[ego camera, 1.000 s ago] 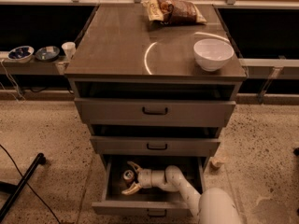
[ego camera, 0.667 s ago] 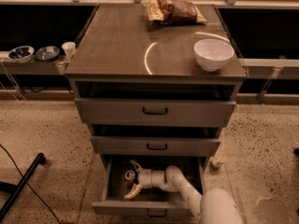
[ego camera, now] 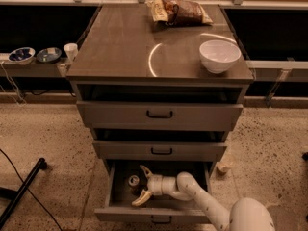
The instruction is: Place orange can into bottom drawer
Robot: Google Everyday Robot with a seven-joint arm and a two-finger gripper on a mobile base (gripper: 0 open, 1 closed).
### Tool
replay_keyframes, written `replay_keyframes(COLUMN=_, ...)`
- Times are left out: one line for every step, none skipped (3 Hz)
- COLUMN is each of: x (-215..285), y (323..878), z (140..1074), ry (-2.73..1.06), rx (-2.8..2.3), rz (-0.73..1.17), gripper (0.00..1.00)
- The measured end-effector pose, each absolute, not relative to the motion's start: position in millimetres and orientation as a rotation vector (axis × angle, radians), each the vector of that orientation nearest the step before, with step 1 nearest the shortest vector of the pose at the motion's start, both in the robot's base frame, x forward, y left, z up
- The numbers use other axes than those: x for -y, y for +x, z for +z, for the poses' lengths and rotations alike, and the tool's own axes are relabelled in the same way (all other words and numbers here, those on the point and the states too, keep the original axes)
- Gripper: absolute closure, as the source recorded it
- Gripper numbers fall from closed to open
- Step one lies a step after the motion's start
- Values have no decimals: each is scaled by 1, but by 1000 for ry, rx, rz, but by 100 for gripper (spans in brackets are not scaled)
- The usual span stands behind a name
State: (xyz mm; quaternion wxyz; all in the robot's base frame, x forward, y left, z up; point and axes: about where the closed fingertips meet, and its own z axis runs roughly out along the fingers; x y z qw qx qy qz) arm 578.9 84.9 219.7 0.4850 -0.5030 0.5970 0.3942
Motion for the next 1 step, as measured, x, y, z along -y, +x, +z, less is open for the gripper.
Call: replay_keyframes(x=-85, y=579, z=220, ry=-1225, rx=-1453, rz=960, gripper=0)
